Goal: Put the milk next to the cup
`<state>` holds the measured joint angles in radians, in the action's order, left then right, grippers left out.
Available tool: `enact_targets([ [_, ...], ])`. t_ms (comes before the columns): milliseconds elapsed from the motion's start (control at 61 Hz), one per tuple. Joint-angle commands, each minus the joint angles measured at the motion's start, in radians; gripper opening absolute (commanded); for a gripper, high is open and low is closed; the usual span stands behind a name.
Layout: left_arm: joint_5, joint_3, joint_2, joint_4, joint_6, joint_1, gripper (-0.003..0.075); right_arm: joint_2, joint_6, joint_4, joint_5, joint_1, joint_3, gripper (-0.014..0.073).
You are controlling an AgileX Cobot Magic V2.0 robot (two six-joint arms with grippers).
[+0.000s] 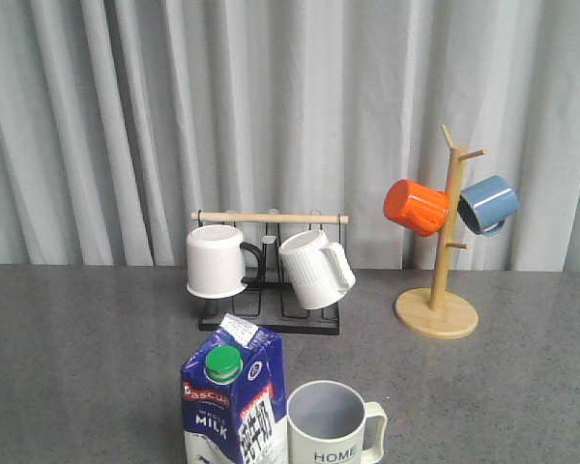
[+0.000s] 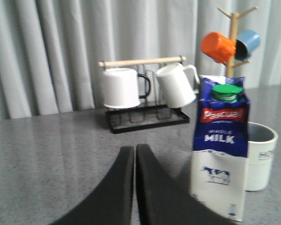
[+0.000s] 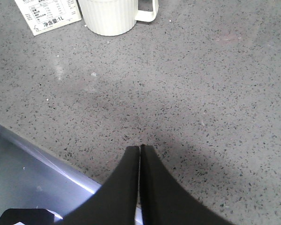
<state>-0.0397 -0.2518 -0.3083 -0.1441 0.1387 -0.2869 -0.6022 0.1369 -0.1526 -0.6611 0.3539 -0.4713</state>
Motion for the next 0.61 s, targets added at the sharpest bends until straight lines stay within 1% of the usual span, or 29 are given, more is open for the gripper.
enact_targets([
  [0,0.168,0.075,0.082,-0.013,-0.011,0.025,-0.0008,-0.003,-0.002,0.000,0.058,-0.002,-0.027,-0.0005],
  [82,0.179,0.151,0.154,-0.013,-0.008,0.050,-0.0008,-0.003,-0.002,0.000,0.058,-0.002,-0.027,-0.0005],
  [246,0.178,0.287,0.341,-0.013,-0.008,0.132,-0.0008,-0.003,-0.002,0.000,0.059,-0.002,-0.027,-0.0005],
  [279,0.187,0.305,0.338,-0.013,-0.010,0.147,-0.0008,-0.004,-0.002,0.000,0.060,-0.002,-0.027,-0.0005],
  [344,0.141,0.299,0.320,-0.013,-0.008,0.175,-0.0008,-0.003,-0.002,0.000,0.056,-0.002,-0.027,-0.0005],
  [459,0.101,0.299,0.334,-0.011,0.000,0.230,-0.0008,-0.003,-0.002,0.000,0.053,-0.002,-0.027,-0.0005],
  [590,0.087,0.300,0.334,-0.008,0.003,0.276,-0.0008,-0.003,-0.002,-0.001,0.050,-0.002,-0.027,-0.0005],
])
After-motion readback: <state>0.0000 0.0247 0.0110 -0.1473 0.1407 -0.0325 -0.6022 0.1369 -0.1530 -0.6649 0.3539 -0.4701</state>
